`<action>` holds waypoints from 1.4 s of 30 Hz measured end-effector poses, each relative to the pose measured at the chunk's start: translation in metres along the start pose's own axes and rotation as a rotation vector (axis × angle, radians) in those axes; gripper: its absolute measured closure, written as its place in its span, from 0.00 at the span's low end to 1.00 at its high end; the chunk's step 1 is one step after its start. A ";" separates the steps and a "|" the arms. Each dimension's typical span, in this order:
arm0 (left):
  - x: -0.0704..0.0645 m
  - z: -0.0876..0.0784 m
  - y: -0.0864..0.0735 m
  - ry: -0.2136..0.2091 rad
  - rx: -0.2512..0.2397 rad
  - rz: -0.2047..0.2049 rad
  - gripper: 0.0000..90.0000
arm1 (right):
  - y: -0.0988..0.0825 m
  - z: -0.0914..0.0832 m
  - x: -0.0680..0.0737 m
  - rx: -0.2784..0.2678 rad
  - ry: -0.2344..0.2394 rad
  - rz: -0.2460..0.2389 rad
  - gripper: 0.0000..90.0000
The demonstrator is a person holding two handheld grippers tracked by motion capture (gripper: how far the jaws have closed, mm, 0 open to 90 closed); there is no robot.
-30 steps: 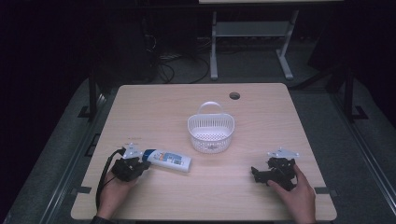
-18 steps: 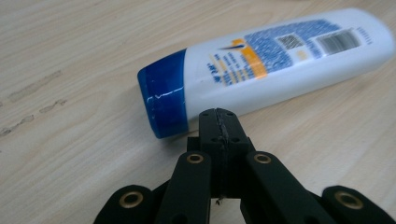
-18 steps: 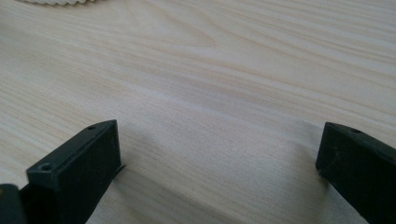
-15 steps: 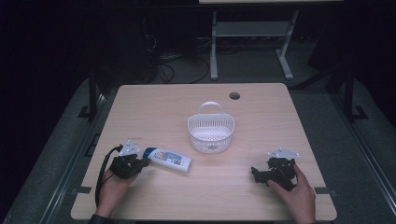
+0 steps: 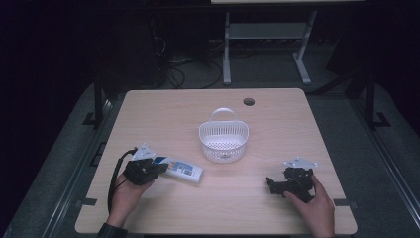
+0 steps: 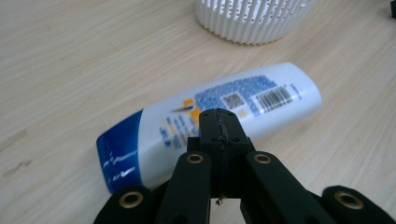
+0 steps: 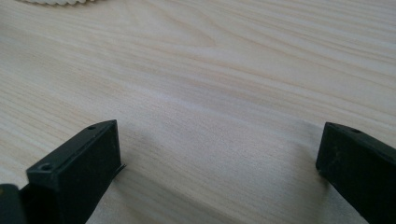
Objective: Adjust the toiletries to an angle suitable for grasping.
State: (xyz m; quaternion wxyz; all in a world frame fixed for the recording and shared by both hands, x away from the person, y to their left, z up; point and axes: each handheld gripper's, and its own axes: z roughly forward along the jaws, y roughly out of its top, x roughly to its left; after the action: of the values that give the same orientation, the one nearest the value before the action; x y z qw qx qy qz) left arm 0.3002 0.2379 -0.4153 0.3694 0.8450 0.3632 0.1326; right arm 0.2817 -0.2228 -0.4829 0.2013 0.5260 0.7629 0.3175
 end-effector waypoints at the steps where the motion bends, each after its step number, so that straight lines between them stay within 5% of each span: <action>1: -0.001 0.002 0.002 -0.004 0.001 0.002 1.00 | 0.000 0.000 0.000 0.000 0.000 0.000 0.00; 11: -0.003 0.026 0.021 -0.052 0.017 0.016 1.00 | 0.000 0.000 0.000 0.000 0.000 0.000 0.00; 28: -0.027 0.083 0.052 -0.114 0.082 0.056 1.00 | 0.000 0.000 0.000 0.000 0.000 -0.001 0.00; 34: -0.032 0.093 0.053 -0.113 0.131 0.076 1.00 | 0.000 0.000 0.000 0.000 0.000 -0.001 0.00; 42: -0.034 0.090 0.050 -0.126 0.139 0.075 1.00 | 0.000 0.000 0.000 0.000 0.000 0.000 0.00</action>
State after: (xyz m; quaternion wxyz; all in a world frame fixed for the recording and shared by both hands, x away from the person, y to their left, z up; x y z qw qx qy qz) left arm 0.3471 0.1431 -0.4398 0.3267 0.8883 0.3158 0.0673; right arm 0.2817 -0.2228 -0.4830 0.2014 0.5258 0.7630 0.3175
